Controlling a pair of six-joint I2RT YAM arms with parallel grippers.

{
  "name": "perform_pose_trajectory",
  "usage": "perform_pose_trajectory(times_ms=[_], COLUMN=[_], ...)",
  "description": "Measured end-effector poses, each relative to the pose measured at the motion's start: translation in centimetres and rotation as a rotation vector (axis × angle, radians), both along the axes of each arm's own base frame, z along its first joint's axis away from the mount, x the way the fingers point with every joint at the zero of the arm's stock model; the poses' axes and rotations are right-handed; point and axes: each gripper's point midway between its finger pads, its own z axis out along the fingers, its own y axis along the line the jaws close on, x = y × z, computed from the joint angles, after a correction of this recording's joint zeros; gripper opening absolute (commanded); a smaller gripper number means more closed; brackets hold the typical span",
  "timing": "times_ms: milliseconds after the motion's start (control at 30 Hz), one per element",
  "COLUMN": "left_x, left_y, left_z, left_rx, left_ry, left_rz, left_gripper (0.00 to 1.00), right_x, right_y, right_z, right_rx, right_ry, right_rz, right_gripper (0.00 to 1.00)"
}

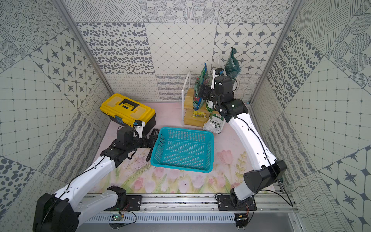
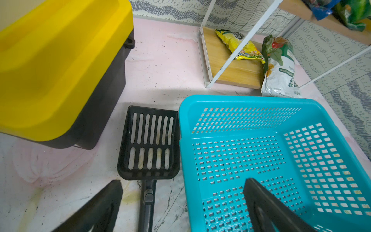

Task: Take down the fertilizer bag from the shelf
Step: Pick up the fertilizer bag from the shelf.

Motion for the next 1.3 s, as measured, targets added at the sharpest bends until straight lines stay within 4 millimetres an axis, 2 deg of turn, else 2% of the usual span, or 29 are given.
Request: perform_pose_trajectory(times_ms=[233,333,400,467,600,833,967,1133,1300], left_x=[0.0,0.0,0.0,0.0,0.0,0.0,0.0,0.0,0.0], left_y=[-0.1,-0.1,-0.1,-0.1,-0.1,-0.1,-0.1,-0.1,-0.1], left_z=[0.0,0.0,0.0,0.0,0.0,-0.1,-0.2,-0.3,-0.4], left_rx=[0.000,0.001,0.001,0.001,0.002,0.003,0.004,0.006,0.006], left_ry=[0.000,0.000,0.000,0.000,0.001,0.003,0.007,0.011,0.013], left_rz=[-0.002,-0.002,-0.002,-0.002,-0.001,-0.001,-0.001,0.000,-0.001], left_gripper=[1.00,1.00,1.00,1.00,1.00,1.00,1.00,1.00,1.00], right_x=[4.5,6.1,6.9,7.4,7.7,7.5,6.8,4.4,0.4], right_y=[0.8,1.3,1.6,1.9,2.0,1.9,2.0,3.1,6.2], right_z=[-1.8,-2.4,-2.6,-2.3,-1.8,-1.8,-1.2,0.5,2.5], right_rx=[-0.070,-0.071,-0.068,-0.060,-0.057,-0.072,-0.076,-0.106,-0.183], right_ry=[-0.004,0.000,-0.001,-0.009,-0.021,-0.017,0.002,0.030,-0.001], right_rz=[-0.042,-0.053,-0.054,-0.052,-0.051,-0.049,-0.031,0.033,0.128], right_gripper=[0.81,0.70,0.54,0.31,0.02,0.00,0.00,0.00,0.00])
